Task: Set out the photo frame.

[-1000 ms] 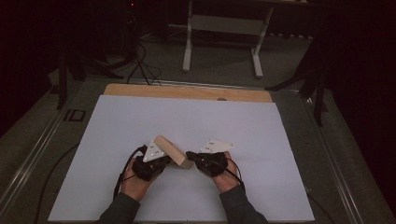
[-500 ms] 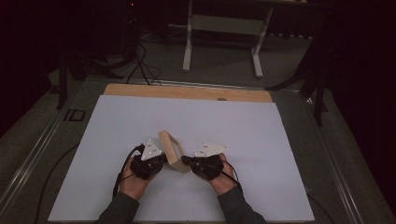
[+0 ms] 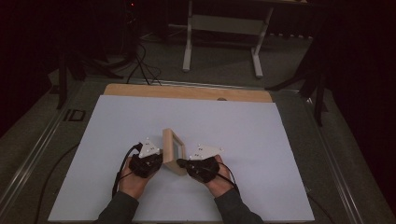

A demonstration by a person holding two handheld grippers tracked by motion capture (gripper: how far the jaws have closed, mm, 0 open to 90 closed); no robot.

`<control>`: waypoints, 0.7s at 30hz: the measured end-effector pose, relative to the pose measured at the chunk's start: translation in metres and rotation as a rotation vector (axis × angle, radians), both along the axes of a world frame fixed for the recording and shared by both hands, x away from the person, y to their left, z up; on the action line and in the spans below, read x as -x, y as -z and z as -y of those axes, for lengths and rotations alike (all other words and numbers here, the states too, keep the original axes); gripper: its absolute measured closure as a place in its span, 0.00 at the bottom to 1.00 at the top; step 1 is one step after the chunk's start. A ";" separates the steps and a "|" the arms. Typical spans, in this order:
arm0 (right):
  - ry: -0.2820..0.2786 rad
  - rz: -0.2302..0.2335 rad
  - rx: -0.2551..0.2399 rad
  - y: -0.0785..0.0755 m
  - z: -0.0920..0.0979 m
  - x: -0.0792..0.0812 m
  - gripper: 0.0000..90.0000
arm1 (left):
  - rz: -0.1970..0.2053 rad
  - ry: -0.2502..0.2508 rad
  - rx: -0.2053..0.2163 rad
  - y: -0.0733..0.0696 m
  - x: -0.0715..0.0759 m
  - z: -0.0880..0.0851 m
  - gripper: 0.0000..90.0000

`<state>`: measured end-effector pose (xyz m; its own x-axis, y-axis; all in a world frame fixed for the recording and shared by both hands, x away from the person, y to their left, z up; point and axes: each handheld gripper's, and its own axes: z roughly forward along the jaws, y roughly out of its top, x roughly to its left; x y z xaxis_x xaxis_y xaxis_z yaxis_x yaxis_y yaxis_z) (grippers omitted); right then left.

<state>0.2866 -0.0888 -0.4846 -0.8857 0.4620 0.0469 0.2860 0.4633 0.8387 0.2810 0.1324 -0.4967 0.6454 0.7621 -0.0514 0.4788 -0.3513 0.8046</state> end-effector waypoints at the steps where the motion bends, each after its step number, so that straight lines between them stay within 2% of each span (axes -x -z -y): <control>1: 0.000 0.000 0.000 0.000 0.000 0.000 1.00 | 0.000 0.000 0.000 0.000 0.000 0.000 0.99; 11: -0.008 -0.003 -0.003 0.000 -0.006 0.003 1.00 | -0.011 -0.002 0.019 0.001 -0.002 -0.002 0.99; 21: -0.010 0.007 0.003 0.001 -0.007 0.003 0.97 | -0.012 0.003 0.016 0.002 -0.003 -0.004 0.96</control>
